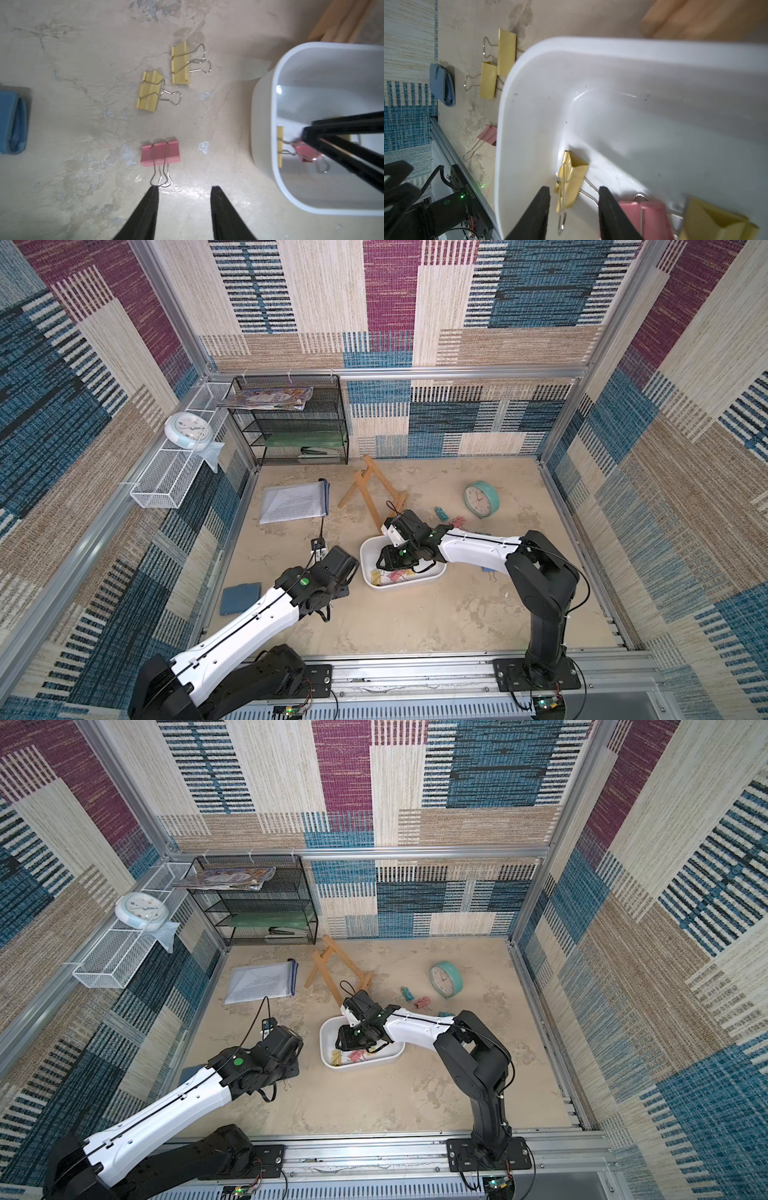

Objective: Take out the binder clips from the storage box
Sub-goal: Pick up the binder clip from the storage box.

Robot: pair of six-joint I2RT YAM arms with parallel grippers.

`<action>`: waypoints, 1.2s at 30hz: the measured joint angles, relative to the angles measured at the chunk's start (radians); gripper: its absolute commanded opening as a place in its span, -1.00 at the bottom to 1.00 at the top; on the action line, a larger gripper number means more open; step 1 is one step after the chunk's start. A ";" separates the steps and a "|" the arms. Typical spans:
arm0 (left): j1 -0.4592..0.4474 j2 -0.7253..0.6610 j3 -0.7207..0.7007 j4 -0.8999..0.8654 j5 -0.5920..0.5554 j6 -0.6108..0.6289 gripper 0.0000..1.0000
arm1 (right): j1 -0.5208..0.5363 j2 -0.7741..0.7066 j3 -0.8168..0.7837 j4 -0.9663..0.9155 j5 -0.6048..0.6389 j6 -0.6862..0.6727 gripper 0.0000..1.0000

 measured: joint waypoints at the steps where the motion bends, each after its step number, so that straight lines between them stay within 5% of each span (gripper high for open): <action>1: 0.000 -0.023 -0.013 0.030 0.021 0.000 0.00 | 0.005 0.010 0.007 -0.006 -0.001 0.000 -0.30; 16: 0.000 -0.060 -0.051 0.227 0.124 -0.017 0.08 | 0.021 0.007 0.025 -0.058 -0.020 0.002 -0.99; 27: 0.001 -0.058 -0.054 0.253 0.128 -0.033 0.55 | 0.007 -0.100 -0.074 0.105 -0.053 0.119 -1.00; 36: 0.002 -0.060 -0.063 0.282 0.166 -0.054 0.64 | -0.024 -0.105 -0.137 0.261 -0.106 0.205 -1.00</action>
